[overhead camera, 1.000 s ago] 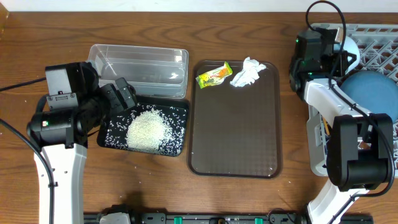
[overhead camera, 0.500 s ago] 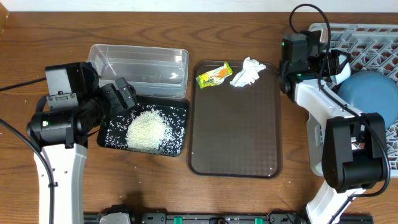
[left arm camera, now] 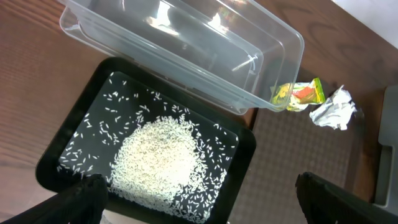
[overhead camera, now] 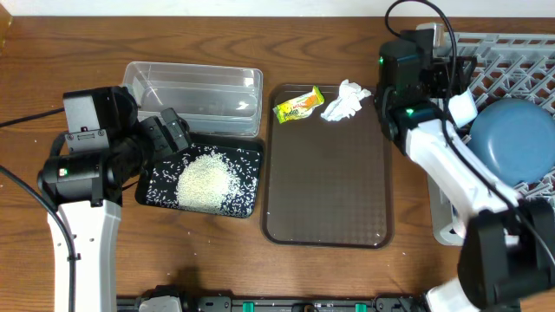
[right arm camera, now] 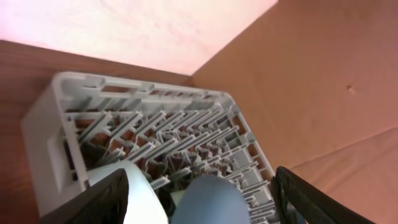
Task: Sort waste into correct bins and load items into the dishwasher rack
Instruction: 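Release the bowl and retract the right gripper to rest beside the rack, then reach the left gripper to the yellow snack wrapper and grasp it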
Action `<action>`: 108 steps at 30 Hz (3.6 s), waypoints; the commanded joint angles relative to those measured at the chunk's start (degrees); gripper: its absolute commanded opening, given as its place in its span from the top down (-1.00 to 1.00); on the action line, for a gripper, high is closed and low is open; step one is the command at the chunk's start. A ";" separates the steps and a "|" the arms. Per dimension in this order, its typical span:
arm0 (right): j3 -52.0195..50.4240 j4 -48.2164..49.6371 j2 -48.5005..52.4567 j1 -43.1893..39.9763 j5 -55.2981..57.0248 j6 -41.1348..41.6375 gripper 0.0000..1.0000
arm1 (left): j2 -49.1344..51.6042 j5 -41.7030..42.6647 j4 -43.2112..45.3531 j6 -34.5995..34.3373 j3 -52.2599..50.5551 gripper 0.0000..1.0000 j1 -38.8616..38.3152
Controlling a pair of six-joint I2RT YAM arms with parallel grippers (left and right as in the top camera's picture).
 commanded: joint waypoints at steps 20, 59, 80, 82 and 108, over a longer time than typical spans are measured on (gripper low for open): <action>0.44 -52.13 -35.30 11.45 -68.17 32.39 -0.98 | 0.13 0.04 -0.15 0.13 0.31 -0.97 0.26; -56.35 -27.65 -96.13 -15.80 -69.75 26.97 -0.98 | 0.13 0.04 -0.17 0.11 0.31 -0.98 0.26; -68.98 -2.03 -96.13 -15.80 -69.96 27.54 -0.98 | 0.13 0.04 -0.17 0.13 0.31 -0.98 0.26; -68.98 -2.03 -96.13 -15.80 -69.94 27.54 -0.99 | 0.13 0.04 -0.15 0.11 0.31 -0.98 0.26; -68.98 -2.03 -96.13 -15.80 -69.96 27.54 -0.98 | 16.61 0.57 13.94 5.38 2.84 -0.96 -24.72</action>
